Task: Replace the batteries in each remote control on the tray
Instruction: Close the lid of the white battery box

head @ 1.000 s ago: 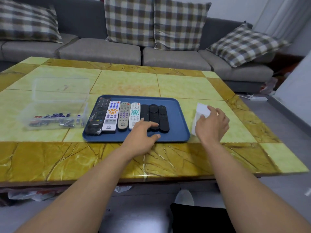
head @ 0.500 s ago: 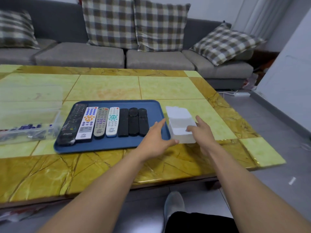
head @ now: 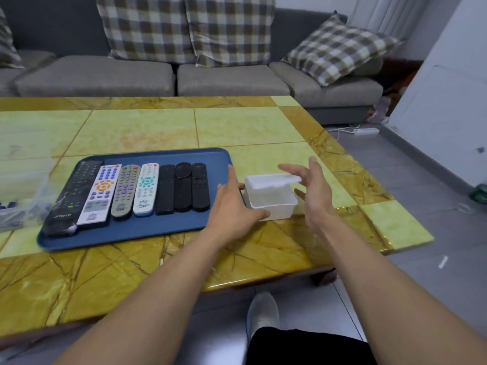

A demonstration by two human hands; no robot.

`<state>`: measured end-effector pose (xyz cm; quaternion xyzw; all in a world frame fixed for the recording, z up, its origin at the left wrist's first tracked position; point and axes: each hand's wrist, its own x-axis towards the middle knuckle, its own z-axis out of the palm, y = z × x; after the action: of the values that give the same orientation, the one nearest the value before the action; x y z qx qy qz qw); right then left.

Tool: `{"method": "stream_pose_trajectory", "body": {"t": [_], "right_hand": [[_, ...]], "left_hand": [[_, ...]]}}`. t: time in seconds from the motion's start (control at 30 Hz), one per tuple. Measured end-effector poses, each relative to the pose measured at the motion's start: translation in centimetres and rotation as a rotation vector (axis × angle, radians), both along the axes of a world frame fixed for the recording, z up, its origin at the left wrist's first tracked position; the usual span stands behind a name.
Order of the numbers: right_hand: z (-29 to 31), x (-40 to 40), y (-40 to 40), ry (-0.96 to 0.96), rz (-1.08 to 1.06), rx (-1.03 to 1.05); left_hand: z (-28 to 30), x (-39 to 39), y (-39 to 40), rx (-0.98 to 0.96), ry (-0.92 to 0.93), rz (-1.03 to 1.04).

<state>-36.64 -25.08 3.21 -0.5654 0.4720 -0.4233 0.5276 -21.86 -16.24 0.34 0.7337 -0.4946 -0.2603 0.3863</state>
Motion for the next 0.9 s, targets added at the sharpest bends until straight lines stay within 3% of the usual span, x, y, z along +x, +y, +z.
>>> {"method": "stream_pose_trajectory", "body": {"t": [0.13, 0.2, 0.33, 0.47, 0.63, 0.77, 0.9], "right_hand": [[-0.7, -1.2, 0.7, 0.458, 0.147, -0.320], [-0.8, -1.5, 0.8, 0.594, 0.219, -0.424], [-0.4, -1.6, 0.9, 0.663, 0.337, -0.379], [-1.1, -1.6, 1.4, 0.601, 0.320, -0.366], [-1.8, -1.8, 1.4, 0.656, 0.314, -0.437], [-1.9, -0.7, 1.1, 0.780, 0.251, -0.546], [-1.0, 3.8, 3.2, 0.690, 0.141, -0.741]], "left_hand": [[-0.2, -0.4, -0.1, -0.033, -0.041, 0.000], [-0.1, -0.6, 0.0, -0.073, -0.087, -0.026], [-0.9, -0.4, 0.2, -0.114, -0.258, -0.079], [-1.1, -0.1, 0.5, -0.077, -0.258, -0.118], [-0.4, 0.9, 1.7, -0.068, -0.243, -0.133], [0.8, 3.5, 3.5, -0.109, -0.203, -0.045], [1.9, 7.9, 5.9, -0.165, -0.249, 0.097]]}}
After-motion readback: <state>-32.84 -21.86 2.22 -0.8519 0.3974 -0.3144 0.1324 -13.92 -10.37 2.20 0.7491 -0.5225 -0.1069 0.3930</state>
